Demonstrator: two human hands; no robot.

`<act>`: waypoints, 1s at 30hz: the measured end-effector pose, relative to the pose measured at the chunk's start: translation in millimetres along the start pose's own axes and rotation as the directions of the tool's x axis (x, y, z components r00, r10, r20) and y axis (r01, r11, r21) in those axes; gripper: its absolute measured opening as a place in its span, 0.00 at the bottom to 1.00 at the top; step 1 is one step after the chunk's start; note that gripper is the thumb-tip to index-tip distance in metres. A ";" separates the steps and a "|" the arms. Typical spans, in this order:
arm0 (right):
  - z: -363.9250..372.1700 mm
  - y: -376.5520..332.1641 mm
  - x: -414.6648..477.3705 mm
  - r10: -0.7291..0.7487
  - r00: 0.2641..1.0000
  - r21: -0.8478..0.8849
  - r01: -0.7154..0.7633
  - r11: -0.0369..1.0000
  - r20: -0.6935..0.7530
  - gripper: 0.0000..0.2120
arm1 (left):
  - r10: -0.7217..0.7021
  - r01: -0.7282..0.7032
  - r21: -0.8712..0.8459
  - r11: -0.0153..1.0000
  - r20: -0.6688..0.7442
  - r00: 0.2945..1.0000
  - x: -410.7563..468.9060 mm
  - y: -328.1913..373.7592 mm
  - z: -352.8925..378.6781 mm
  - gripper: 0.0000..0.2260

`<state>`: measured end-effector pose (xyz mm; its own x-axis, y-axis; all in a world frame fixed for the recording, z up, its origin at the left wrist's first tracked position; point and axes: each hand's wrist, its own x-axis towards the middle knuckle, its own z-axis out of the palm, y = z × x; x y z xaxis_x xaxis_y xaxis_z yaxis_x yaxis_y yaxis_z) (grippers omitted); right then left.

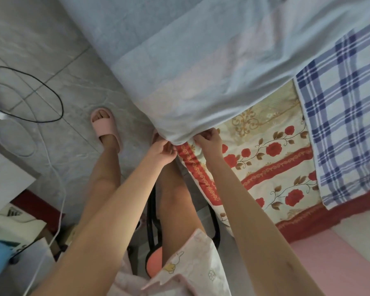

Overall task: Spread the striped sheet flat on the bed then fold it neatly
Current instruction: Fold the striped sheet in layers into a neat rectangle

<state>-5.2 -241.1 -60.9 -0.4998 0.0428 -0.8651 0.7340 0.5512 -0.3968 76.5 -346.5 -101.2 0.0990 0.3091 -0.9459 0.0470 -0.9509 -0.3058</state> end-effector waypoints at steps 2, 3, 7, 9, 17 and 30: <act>1.8 -2.0 0.2 0.014 1.000 0.003 -0.014 1.000 -0.006 0.09 | -0.018 0.018 -0.003 1.000 -0.028 0.999 -3.0 2.8 0.0 0.04; 2.5 -2.7 0.7 0.031 0.999 0.000 -0.031 1.000 -0.012 0.09 | -0.024 0.025 0.038 0.999 -0.036 0.999 -3.1 5.2 0.2 0.05; 4.0 -0.1 5.9 0.106 0.994 0.083 -0.105 0.991 -0.010 0.04 | 0.069 -0.042 0.283 0.958 -0.087 0.994 -2.0 15.4 7.4 0.05; 4.6 0.7 7.2 0.103 0.995 0.117 -0.102 0.988 -0.004 0.02 | 0.124 -0.090 0.337 0.937 -0.083 0.989 -2.0 17.4 8.0 0.10; -6.0 -2.8 4.8 0.085 0.996 -0.104 -0.083 0.991 0.014 0.13 | 0.135 -0.097 0.269 0.958 -0.128 0.983 -12.0 -10.5 -29.6 0.16; 60.9 -71.4 18.0 -0.843 0.492 -0.683 0.694 0.229 0.217 0.24 | 0.645 -0.329 0.630 -0.704 0.760 0.074 -34.1 38.3 28.0 0.28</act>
<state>-38.6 -330.4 -66.8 -0.7649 -0.6246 -0.1575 -0.4928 0.7249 -0.4813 47.1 -393.8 -83.7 -0.7181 -0.6014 -0.3503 -0.6913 0.5586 0.4583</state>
